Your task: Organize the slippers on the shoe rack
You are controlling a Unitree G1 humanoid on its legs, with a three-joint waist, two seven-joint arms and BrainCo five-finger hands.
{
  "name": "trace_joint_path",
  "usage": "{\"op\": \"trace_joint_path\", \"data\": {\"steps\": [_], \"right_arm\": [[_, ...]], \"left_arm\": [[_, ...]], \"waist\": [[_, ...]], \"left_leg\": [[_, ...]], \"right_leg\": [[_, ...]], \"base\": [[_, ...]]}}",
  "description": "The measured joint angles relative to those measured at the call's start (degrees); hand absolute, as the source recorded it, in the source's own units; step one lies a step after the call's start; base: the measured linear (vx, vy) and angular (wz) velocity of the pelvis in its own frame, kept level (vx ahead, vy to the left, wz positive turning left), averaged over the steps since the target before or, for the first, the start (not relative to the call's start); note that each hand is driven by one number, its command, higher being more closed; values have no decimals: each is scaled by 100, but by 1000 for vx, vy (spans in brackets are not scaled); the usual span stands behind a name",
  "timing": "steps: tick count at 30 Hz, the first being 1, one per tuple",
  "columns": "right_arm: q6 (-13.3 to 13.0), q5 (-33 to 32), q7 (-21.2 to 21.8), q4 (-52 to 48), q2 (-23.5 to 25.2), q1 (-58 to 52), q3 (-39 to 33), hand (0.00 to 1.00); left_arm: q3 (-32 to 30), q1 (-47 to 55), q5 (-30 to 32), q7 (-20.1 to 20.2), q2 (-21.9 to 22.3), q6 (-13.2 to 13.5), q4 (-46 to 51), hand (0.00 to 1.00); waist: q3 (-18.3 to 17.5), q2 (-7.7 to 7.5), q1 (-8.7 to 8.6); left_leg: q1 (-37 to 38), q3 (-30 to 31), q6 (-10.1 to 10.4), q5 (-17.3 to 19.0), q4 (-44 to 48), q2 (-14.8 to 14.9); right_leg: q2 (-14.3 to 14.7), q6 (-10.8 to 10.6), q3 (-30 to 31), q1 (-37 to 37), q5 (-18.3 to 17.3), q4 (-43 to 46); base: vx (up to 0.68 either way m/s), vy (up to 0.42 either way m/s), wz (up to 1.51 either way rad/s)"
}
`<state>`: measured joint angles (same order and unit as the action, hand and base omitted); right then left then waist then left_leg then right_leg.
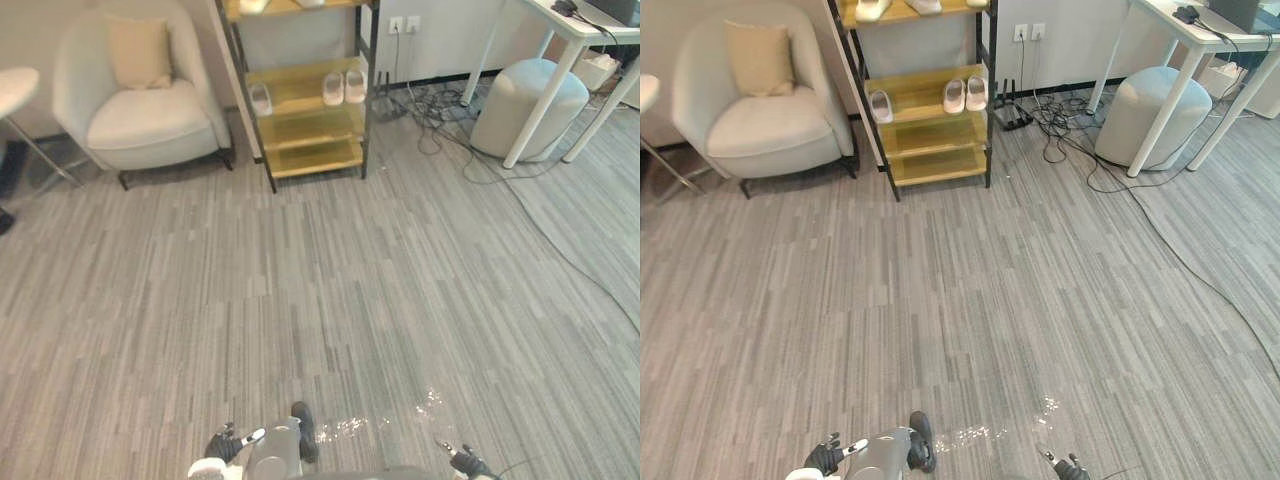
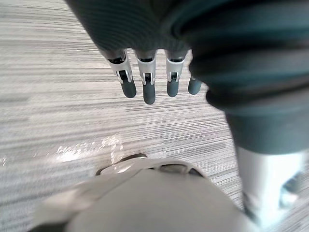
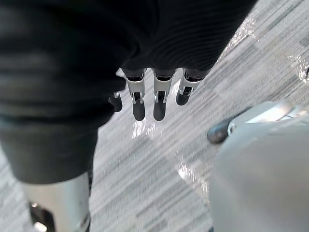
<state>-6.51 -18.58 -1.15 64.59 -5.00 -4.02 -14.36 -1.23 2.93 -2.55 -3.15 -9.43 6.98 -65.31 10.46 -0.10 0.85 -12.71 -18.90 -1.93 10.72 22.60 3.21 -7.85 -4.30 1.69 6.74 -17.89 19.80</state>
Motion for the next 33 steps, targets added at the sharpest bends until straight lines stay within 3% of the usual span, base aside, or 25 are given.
{"op": "trace_joint_path", "data": {"steps": [1,2,3,4,6,7,9,10,11,12,14,15,16,17,18,20,21,23,26,27,29,30,31,32,33], "right_arm": [[0,8,3,54,27,22,-2,0],[-4,11,8,55,5,48,5,0],[-33,14,31,-2,29,185,-21,0],[-43,39,30,-77,-6,214,22,0],[-76,70,30,-94,-93,199,166,0],[-79,70,34,-116,-115,233,195,0],[-72,67,36,-120,-187,352,197,0],[-72,71,37,-121,-224,372,230,0],[-69,72,33,-101,-209,331,286,0],[-56,78,39,-69,-179,215,349,0],[-39,110,43,-83,-276,245,330,0],[-43,113,55,-101,-294,237,262,0],[-44,111,53,-123,-300,238,227,0],[-32,105,40,-263,-297,146,181,0],[-26,105,23,-362,-277,68,183,0],[-27,96,17,-505,-199,-6,224,0],[-40,61,12,-516,-155,-20,322,0],[-48,52,12,-492,-126,7,345,0],[-44,52,12,-339,-79,132,344,0],[-39,52,12,-241,-51,194,343,0],[-43,57,12,-242,-57,179,365,0],[-42,67,11,-245,-49,185,390,0],[-41,75,12,-245,17,194,397,0],[-40,76,13,-224,67,157,407,0],[-43,114,20,-164,72,102,513,0]], "left_arm": [[89,-67,-5,-1,-7,-2,-12,0],[97,-64,-6,1,7,-6,-14,0],[156,-111,-2,-7,-36,-50,-38,0],[322,-125,-7,-13,-75,-60,-56,0],[466,-210,-54,-11,-72,-44,-48,0],[523,-286,-110,-8,-20,-15,-42,0],[571,-458,-113,-2,153,-9,9,0],[569,-475,-110,1,240,-7,36,0],[570,-443,-105,11,284,-6,38,0],[541,-366,-95,13,353,-7,2,0],[395,-402,-88,19,478,6,-5,0],[187,-404,-82,20,588,7,22,0],[39,-403,-84,14,610,-1,18,0],[-325,-373,-85,12,734,-20,25,0],[-531,-294,-79,28,780,-8,184,0],[-645,-267,-85,28,740,-2,321,0],[-633,-245,-94,27,668,9,427,0],[-622,-251,-99,27,662,32,522,0],[-496,-306,-126,1,636,127,524,0],[-369,-335,-118,4,621,124,502,0],[-234,-309,-123,4,636,125,482,0],[-212,-317,-135,10,627,129,463,0],[-209,-327,-133,28,559,139,455,0],[-204,-326,-132,51,511,138,444,0],[-151,-347,-143,64,441,132,335,0]], "waist": [[11,-71,40],[28,-40,42],[161,-33,-47],[211,3,-146],[208,37,-188],[189,74,-193],[230,180,-216],[260,236,-248],[252,182,-269],[204,48,-332],[212,367,-358],[210,444,-383],[234,487,-383],[306,576,-366],[340,582,-350],[419,471,-303],[419,316,-276],[406,297,-186],[418,264,-61],[424,254,-47],[382,323,-30],[364,337,-2],[248,225,43],[175,66,52],[61,-70,56]], "left_leg": [[385,18,-47,258,-162,-196],[516,75,-29,371,-251,-199],[1004,79,118,559,-366,-254],[1442,95,128,574,-609,-294],[1948,49,170,563,-950,-255],[2140,62,237,578,-1134,-193],[2385,111,403,603,-1388,-56],[2534,141,584,657,-1504,48],[2709,211,694,702,-1588,46],[2976,290,884,821,-1583,44],[2930,454,1066,790,-1089,417],[2574,587,1210,696,-154,650],[2396,640,1187,603,314,764],[1813,831,864,-56,1944,1105],[1405,842,789,-129,3166,1417],[1047,720,783,-92,4013,1625],[715,570,707,-32,4188,1673],[230,346,661,92,3842,1655],[-122,103,740,185,1598,1055],[-102,70,766,-70,237,679],[-2,108,704,-644,-1063,406],[-32,242,316,-927,-1015,348],[-128,238,71,-990,-652,255],[-128,181,40,-781,-508,163],[-40,95,4,-506,-446,57]], "right_leg": [[-27,-212,-116,-218,315,748],[-50,-364,-160,-377,422,1253],[-236,-444,-401,-1156,795,3189],[-387,-243,-835,-1476,484,3755],[-444,160,-1542,-1839,85,3444],[-313,254,-1815,-2157,-9,2645],[-36,279,-1880,-2645,287,1256],[212,271,-1829,-2712,923,155],[309,308,-1698,-2684,1564,-593],[309,623,-1478,-2677,2550,-565],[526,708,-1617,-2696,1955,13],[648,788,-1674,-2585,1711,48],[702,792,-1697,-2475,1633,13],[875,878,-1701,-2017,1443,-172],[1013,939,-1697,-1533,1274,-332],[1069,990,-1658,-932,1081,-527],[1070,990,-1603,-503,961,-766],[1079,898,-1509,-36,973,-1172],[934,718,-1401,494,951,-1645],[844,607,-1364,652,885,-1790],[852,412,-1304,796,751,-1909],[862,301,-1201,944,505,-1867],[697,169,-1115,906,156,-1528],[564,102,-1050,838,-20,-1241],[351,-48,-931,381,-166,-114]], "base": [[416,204,-12],[540,289,-21],[507,238,-1],[488,186,10],[383,37,13],[579,-29,16],[542,-62,22],[463,-96,20],[699,-198,35],[491,-200,24],[744,-312,11],[609,-251,-1],[597,-217,-5],[564,-175,-6],[564,-175,-6],[432,-127,-7],[538,-150,-9],[455,-87,-16],[456,27,-14],[434,129,-12],[441,157,-22],[487,180,-33],[503,178,-30],[620,188,-27],[413,116,-23]]}}
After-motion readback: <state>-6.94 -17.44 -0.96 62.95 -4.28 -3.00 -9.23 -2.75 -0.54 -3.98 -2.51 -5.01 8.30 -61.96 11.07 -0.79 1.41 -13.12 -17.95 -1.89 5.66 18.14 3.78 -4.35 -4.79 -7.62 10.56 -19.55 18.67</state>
